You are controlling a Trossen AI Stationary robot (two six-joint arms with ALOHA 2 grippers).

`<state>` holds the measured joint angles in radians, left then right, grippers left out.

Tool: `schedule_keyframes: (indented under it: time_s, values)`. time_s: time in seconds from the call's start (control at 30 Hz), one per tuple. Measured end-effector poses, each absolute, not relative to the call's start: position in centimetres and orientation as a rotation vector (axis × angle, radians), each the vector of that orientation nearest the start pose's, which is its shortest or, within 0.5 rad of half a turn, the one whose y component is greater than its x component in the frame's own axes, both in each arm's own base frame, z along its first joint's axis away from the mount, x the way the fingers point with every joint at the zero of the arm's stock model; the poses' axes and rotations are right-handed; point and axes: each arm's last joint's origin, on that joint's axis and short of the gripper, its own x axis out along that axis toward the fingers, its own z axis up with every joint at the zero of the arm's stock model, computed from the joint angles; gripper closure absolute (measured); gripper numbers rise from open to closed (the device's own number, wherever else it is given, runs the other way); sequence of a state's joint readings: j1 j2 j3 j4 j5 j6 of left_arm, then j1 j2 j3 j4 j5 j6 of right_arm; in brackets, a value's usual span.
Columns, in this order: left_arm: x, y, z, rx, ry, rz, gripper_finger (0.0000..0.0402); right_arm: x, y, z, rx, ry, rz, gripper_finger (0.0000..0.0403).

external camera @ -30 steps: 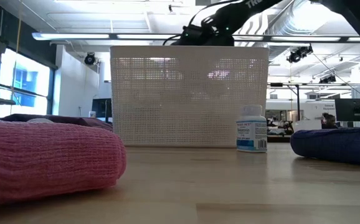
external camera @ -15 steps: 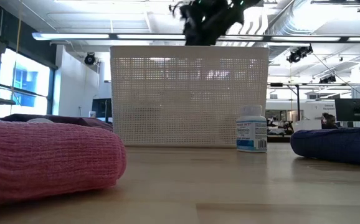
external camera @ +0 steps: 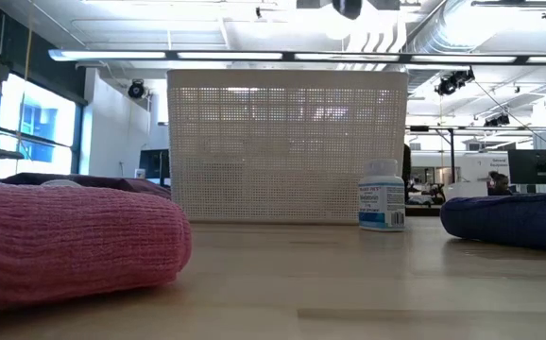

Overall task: Pick & place medical supplies in basket/bin
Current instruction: Put the white rolled bandage into the white bin

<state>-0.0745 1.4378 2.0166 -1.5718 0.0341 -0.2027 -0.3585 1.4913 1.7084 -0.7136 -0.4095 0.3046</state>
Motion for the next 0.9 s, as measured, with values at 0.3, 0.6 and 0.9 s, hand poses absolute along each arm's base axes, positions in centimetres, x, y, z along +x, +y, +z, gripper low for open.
schedule_keyframes:
  time_s: [0.3,0.6,0.9]
  values:
    - [22.8,-3.5,39.5,0.173,1.294,-0.174,0.0231,24.4,-4.6,47.2,0.400,0.371,-0.003,0.0318]
    - [23.5,-3.6,32.6,0.334,1.474,-0.197,0.0231,22.1,-1.6,46.7,0.340,0.485,-0.131,0.0235]
    - [24.2,-3.8,27.9,0.399,1.469,-0.259,0.0231,23.8,1.0,43.2,0.429,0.566,-0.086,0.0206]
